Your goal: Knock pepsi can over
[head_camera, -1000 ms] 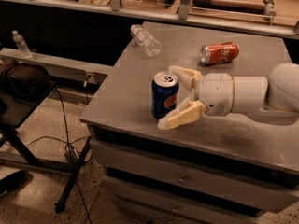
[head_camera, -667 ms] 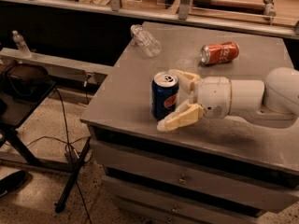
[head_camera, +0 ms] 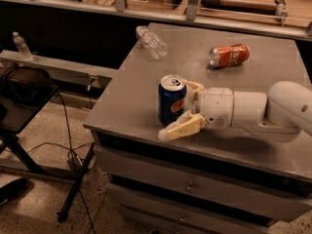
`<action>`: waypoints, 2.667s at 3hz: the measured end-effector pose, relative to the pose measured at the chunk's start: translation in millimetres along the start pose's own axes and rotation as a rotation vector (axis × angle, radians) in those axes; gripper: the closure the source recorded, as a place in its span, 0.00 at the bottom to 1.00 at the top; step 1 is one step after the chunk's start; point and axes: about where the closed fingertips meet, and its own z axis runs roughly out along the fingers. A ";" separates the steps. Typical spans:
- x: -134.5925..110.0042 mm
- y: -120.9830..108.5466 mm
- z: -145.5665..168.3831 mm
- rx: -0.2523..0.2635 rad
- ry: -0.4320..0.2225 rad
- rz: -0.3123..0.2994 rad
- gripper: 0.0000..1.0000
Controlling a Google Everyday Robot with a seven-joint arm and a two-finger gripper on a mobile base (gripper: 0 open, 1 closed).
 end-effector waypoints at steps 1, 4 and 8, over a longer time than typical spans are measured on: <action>6.9 -0.4 5.9 0.011 -0.014 0.006 0.00; 17.7 -4.3 9.2 0.041 -0.062 0.002 0.38; -48.9 -54.6 -32.4 0.084 0.005 -0.111 1.00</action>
Offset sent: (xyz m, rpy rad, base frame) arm 0.0061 0.0036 -0.0255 0.0628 -0.0080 -0.0384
